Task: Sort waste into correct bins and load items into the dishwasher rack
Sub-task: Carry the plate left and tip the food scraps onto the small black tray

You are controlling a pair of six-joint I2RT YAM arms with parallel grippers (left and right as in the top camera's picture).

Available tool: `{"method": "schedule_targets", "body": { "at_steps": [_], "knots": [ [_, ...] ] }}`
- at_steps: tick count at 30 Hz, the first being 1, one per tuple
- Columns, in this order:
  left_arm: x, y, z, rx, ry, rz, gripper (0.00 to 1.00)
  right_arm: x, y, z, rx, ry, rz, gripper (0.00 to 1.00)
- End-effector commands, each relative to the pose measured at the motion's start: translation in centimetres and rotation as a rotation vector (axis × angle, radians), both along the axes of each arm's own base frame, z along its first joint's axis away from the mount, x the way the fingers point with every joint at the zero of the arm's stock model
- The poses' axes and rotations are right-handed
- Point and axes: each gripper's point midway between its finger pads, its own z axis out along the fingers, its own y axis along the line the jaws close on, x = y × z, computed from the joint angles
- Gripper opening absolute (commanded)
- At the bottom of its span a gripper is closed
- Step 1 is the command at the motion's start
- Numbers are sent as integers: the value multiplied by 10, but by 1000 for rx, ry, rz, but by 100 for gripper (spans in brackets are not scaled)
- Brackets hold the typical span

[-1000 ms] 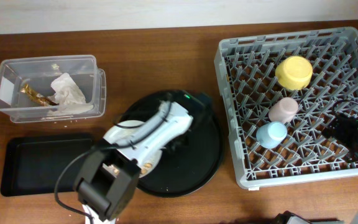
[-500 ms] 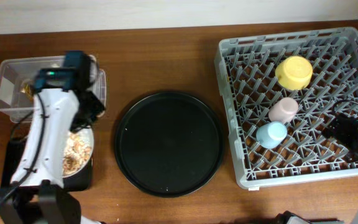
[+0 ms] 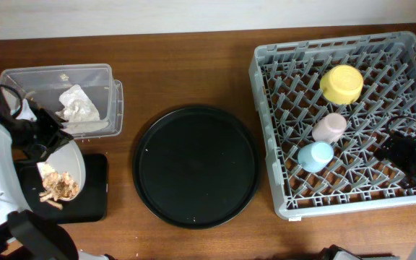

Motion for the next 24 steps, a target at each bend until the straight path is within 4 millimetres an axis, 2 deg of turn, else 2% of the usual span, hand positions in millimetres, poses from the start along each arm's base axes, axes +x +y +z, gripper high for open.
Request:
{"method": "schedule_targets", "body": {
  "at_steps": [1, 7, 9, 12, 16, 18, 21, 24],
  "knots": [
    [6, -5, 22, -105, -156, -66, 1, -2, -2, -1, -5, 5, -15, 99],
    [3, 4, 37, -218, -248, -33, 1, -2, -2, -1, -5, 5, -14, 99],
    [-3, 12, 33, -230, -247, -8, 1, -2, -2, -1, -5, 5, -15, 99],
    [-8, 9, 32, -309, -295, -11, 1, -2, -2, -1, -5, 5, -15, 99],
    [-21, 17, 18, -379, -312, 46, 1, -2, -2, -1, -5, 5, -15, 99],
    [-22, 21, 25, -423, -404, 41, 1, -2, -2, -1, -5, 5, -15, 99],
    [-30, 28, 24, -439, -414, 75, 1, -2, -2, -1, -5, 5, -15, 99],
    [-36, 30, 37, -505, -543, 74, 1, -2, -2, -1, -5, 5, -14, 99]
  ]
}}
